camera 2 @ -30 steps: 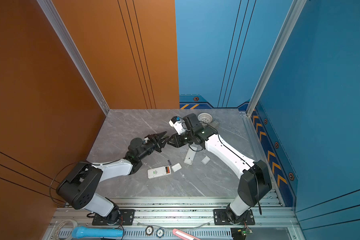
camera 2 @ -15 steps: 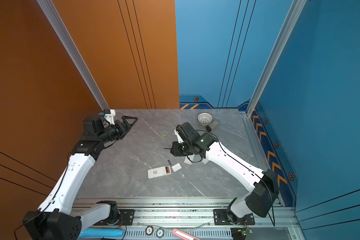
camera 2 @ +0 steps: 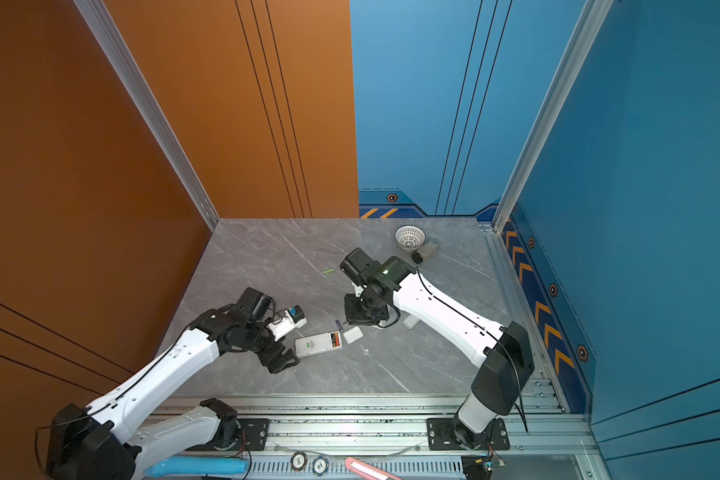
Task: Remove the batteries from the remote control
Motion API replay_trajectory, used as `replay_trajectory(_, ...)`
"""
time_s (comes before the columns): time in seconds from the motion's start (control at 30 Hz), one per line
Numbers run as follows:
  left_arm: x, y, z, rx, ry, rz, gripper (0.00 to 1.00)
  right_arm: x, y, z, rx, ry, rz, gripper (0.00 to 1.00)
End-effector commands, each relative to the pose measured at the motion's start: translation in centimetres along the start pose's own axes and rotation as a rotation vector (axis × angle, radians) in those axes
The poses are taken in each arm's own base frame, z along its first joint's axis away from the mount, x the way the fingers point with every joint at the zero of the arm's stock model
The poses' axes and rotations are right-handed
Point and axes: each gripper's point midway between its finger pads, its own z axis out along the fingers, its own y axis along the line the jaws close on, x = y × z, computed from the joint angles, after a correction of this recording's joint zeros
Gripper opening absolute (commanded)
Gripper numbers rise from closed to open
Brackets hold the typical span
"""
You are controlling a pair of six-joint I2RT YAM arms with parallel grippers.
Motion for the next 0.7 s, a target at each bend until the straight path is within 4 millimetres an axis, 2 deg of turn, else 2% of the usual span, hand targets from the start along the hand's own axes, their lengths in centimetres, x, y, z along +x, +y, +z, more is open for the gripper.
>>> replay_trajectory(0.0,1.1,1.7,1.3,-0.086,0.119,0.122,0.95,1.3,1.0,0.6,0.003,0.076,-0.016,0.00)
replay_trajectory(0.1,1.0,1.9,2.4,-0.100,0.156,0.158,0.97,1.7,1.7,1.2,-0.001,0.100,-0.021,0.00)
replay_trajectory(0.37,1.2,3.5,5.7,-0.155,0.206,0.172,0.98,2.3,2.1,2.8,0.007,0.156,-0.016,0.00)
replay_trajectory(0.67,0.5,4.0,7.7,-0.161,0.201,0.189,0.95,2.7,1.9,3.6,0.031,0.174,-0.009,0.00)
